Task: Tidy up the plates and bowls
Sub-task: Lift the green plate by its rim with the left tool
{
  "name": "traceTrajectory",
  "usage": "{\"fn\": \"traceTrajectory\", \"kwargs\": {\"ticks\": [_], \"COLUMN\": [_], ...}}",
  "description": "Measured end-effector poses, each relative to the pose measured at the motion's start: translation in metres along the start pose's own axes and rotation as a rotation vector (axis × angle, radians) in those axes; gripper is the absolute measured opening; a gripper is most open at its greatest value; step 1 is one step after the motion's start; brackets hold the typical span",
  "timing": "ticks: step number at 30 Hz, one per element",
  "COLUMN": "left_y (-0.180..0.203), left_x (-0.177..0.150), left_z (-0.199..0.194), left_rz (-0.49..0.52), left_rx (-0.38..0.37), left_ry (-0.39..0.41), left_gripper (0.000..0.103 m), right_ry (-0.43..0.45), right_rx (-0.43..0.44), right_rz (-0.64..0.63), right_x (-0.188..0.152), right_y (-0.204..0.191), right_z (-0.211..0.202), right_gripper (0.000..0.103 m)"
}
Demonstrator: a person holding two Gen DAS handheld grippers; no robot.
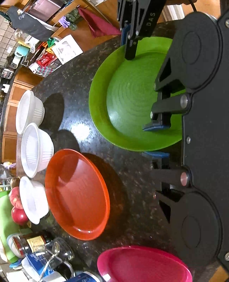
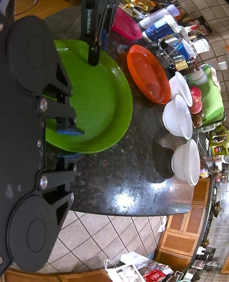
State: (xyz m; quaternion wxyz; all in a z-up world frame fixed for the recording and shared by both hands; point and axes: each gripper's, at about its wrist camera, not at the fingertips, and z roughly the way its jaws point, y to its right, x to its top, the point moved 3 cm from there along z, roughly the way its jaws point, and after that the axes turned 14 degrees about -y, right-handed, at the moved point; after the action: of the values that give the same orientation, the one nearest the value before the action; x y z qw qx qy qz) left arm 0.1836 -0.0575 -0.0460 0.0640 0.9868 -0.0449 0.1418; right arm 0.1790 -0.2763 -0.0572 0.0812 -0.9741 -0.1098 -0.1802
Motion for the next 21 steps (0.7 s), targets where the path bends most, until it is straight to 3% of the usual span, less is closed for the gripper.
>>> {"fn": "traceTrajectory", "kwargs": {"ticks": [3, 21], "left_y": [-0.004, -0.029], "left_x": [-0.006, -0.026], "left_z": [-0.003, -0.019], "left_rz": [-0.008, -0.044], "left_rx": [-0.005, 0.02], "left_ry": [0.02, 0.086], "left_gripper": [0.023, 0.023], "right_ry": [0.003, 0.031], "right_rx": [-0.002, 0.006], "right_rz": [0.014, 0.004], "right_x": [0.0, -0.004], "right_y": [-0.002, -0.033], "right_z": [-0.001, -0.002], "right_gripper": [0.018, 0.018]}}
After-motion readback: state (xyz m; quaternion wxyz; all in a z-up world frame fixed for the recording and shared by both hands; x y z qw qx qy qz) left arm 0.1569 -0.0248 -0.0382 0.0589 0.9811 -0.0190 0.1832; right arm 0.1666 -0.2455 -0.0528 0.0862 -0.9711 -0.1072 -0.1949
